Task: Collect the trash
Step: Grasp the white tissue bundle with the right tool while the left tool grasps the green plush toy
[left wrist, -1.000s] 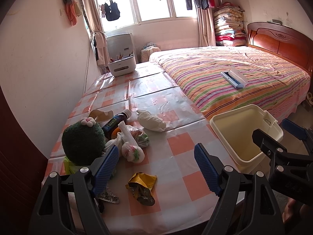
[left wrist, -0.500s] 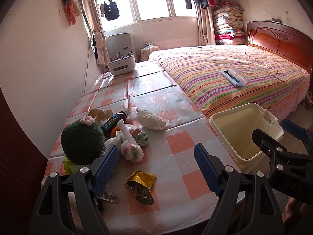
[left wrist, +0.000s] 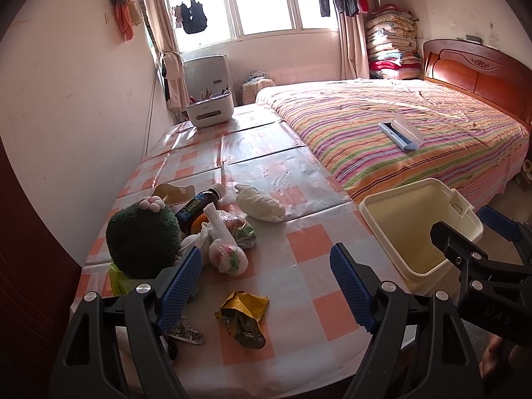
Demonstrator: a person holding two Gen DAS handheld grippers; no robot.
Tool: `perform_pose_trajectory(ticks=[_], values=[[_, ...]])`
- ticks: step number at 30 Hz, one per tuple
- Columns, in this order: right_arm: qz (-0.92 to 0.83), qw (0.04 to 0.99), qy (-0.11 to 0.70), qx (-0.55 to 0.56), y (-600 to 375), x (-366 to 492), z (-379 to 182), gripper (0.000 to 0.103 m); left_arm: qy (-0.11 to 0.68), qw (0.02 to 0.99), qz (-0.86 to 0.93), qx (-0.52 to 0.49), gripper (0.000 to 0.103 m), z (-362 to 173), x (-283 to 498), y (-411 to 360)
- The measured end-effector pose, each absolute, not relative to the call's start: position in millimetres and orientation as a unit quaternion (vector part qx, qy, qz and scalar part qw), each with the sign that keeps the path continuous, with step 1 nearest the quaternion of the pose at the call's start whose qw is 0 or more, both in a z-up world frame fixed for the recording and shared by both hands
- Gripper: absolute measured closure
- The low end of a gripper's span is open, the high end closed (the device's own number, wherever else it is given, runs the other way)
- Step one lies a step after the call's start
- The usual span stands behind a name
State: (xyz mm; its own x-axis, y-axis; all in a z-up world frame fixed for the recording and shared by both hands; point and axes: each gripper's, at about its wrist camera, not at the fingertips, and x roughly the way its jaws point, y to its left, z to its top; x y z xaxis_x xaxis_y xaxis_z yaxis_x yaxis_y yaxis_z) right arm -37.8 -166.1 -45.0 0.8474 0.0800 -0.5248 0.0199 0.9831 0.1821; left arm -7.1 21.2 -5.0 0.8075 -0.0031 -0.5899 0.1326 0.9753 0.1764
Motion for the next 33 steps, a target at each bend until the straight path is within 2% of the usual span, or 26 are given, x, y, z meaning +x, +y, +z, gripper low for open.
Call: perform_pose_trajectory(ticks=[20, 33], values=[[0.092, 0.957, 0.271, 0.053, -112, -2, -41, 0.006, 0.312, 0.948, 0.06, 0.031, 0.026, 1, 8, 107], [0.171, 0.944, 0.282, 0.026, -70, 68, -52, 0.006, 0.311, 0.944, 0.107, -0.01, 0.026, 2, 43, 164]])
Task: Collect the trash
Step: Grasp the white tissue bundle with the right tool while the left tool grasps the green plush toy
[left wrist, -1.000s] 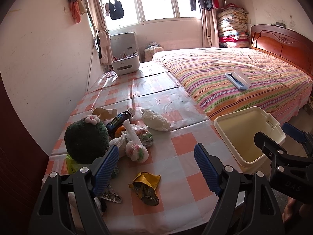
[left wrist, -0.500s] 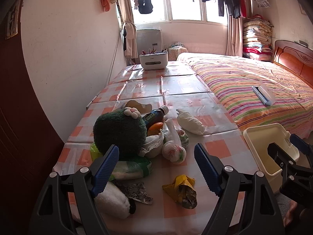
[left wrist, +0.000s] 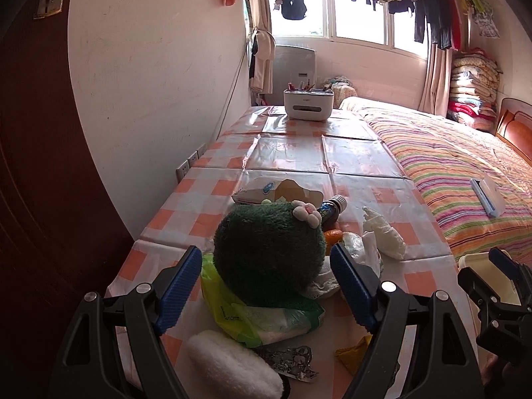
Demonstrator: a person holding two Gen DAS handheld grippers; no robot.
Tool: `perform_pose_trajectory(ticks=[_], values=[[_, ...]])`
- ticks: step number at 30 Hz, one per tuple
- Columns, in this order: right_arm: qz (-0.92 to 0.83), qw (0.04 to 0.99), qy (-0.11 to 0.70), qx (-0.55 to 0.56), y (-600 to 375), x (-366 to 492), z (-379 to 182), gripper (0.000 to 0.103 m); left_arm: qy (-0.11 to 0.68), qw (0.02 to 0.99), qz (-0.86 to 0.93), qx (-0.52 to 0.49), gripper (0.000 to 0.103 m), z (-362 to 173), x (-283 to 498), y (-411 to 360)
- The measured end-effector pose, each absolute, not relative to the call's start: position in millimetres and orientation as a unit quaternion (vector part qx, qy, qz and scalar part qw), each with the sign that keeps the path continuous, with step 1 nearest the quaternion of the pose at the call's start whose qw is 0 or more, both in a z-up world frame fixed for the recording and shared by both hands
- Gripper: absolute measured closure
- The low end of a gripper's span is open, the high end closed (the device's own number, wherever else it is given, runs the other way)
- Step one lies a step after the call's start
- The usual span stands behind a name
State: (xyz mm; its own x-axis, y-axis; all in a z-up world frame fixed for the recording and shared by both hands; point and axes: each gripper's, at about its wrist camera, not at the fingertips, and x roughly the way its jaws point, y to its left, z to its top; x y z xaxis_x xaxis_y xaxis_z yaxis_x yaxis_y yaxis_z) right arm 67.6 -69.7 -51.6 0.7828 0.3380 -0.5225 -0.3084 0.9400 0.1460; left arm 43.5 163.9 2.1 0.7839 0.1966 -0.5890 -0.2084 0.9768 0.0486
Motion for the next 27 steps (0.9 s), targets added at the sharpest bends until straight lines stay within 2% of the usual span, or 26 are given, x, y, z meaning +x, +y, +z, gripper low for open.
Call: perform_pose_trajectory(ticks=[3, 20, 22, 26, 27], values=[[0.177, 0.943, 0.283, 0.015, -63, 92, -52, 0.006, 0.315, 0.943, 0.111, -0.005, 0.026, -2, 58, 167], [0.209, 0.889, 0.407, -0.011, -13, 208, -94, 0.008, 0.351, 0.93, 0.112, 0.021, 0.026, -29, 116, 172], [0.215, 0.879, 0.426, -0.002, -8, 219, -102, 0.017, 0.35, 0.93, 0.112, 0.018, 0.026, -30, 118, 173], [0.216, 0.868, 0.447, -0.01, 0, 228, -114, 0.025, 0.353, 0.929, 0.11, 0.024, 0.023, -32, 122, 174], [0.219, 0.864, 0.453, -0.011, 2, 230, -117, 0.031, 0.357, 0.927, 0.108, 0.026, 0.022, -34, 123, 174]])
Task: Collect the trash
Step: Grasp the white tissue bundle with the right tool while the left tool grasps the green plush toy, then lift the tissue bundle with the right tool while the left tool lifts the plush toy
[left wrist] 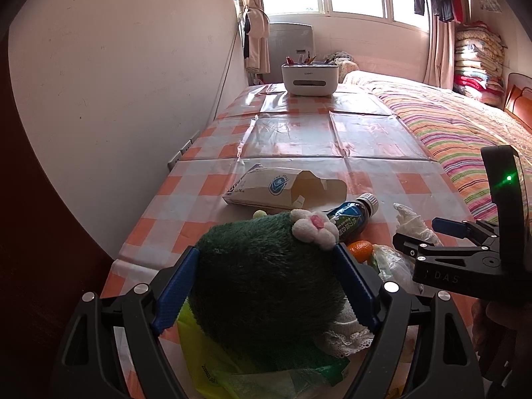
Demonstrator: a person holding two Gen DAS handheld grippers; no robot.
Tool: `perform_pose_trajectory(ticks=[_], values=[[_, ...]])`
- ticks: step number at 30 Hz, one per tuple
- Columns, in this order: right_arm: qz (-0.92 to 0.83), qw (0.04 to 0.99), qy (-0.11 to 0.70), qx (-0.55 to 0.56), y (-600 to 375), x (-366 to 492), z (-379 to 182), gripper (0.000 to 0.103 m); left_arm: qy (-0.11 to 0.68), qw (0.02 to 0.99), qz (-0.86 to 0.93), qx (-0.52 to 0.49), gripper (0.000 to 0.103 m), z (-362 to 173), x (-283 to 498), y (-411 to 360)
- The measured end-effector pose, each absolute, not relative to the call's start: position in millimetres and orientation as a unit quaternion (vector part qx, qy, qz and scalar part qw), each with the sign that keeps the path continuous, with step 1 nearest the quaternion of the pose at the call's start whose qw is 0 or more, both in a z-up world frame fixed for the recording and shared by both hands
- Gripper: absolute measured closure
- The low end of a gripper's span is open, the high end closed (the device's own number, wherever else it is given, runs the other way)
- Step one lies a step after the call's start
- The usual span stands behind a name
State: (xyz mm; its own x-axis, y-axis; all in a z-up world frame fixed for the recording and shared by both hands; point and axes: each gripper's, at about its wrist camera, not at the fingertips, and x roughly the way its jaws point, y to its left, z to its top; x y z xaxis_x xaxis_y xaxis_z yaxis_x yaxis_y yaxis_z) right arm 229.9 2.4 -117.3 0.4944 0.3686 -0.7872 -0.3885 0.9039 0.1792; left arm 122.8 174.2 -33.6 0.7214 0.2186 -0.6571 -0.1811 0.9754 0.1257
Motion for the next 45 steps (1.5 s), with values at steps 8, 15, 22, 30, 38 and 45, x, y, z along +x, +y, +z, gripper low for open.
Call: perform_pose_trajectory(ticks=[8, 15, 22, 30, 38, 45], values=[[0.231, 0.862, 0.45, 0.001, 2, 228, -118, 0.074, 0.35, 0.932, 0.097, 0.005, 0.025, -37, 124, 186], [0.235, 0.882, 0.408, 0.031, -14, 212, -95, 0.075, 0.326, 0.941, 0.094, -0.009, 0.038, -35, 119, 188], [0.238, 0.89, 0.386, 0.049, -29, 194, -82, 0.075, 0.307, 0.947, 0.1, -0.008, 0.041, -30, 115, 182], [0.229, 0.899, 0.368, 0.059, -48, 179, -75, 0.075, 0.275, 0.957, 0.093, -0.016, 0.043, -14, 106, 175], [0.217, 0.909, 0.35, 0.065, -65, 169, -66, 0.075, 0.25, 0.965, 0.076, -0.023, 0.044, 0, 98, 162], [0.206, 0.914, 0.343, 0.063, -81, 160, -61, 0.075, 0.246, 0.968, 0.051, -0.021, 0.058, 3, 97, 145]])
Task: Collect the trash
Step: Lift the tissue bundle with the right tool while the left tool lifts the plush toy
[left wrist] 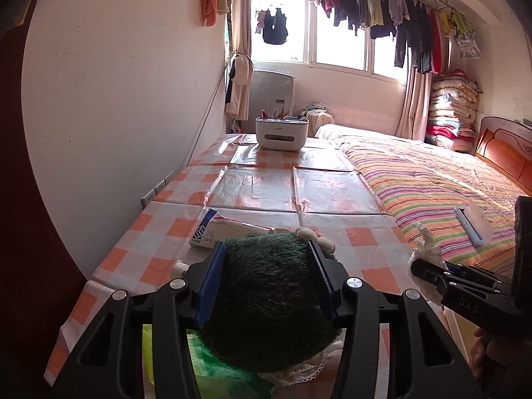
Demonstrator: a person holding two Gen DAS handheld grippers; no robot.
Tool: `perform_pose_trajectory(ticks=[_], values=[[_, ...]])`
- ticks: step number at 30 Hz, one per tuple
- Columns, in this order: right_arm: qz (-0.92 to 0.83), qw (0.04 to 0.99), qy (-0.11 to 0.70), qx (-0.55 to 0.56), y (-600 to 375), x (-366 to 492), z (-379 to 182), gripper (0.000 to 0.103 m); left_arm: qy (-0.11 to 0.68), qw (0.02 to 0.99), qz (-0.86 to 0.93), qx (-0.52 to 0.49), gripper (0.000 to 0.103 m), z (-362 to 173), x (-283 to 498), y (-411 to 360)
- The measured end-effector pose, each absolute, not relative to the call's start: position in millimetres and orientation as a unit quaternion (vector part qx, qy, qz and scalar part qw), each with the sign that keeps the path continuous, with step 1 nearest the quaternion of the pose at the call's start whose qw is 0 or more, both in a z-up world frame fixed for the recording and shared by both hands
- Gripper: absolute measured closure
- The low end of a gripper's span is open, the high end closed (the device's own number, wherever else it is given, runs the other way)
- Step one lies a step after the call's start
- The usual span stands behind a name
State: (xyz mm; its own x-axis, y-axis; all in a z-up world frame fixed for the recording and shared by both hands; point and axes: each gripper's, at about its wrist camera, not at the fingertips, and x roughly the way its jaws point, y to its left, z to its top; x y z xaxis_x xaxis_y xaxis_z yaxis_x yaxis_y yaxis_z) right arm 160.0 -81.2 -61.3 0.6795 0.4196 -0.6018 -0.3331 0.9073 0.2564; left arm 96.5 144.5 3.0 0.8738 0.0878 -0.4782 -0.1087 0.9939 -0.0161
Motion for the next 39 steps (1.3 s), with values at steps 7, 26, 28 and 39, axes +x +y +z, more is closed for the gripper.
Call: perform_pose_trajectory(ticks=[7, 26, 28, 39], values=[[0.198, 0.914, 0.347, 0.062, -92, 156, -66, 0.075, 0.256, 0.965, 0.062, 0.0, 0.091, 0, 101, 135], [0.195, 0.915, 0.342, 0.084, -102, 155, -65, 0.074, 0.323, 0.946, 0.014, -0.031, 0.102, -29, 118, 142], [0.195, 0.915, 0.341, 0.089, -104, 155, -64, 0.074, 0.321, 0.946, 0.007, -0.049, 0.102, -30, 119, 147], [0.192, 0.918, 0.335, 0.089, -108, 152, -62, 0.072, 0.247, 0.966, 0.012, -0.075, 0.102, 4, 94, 162]])
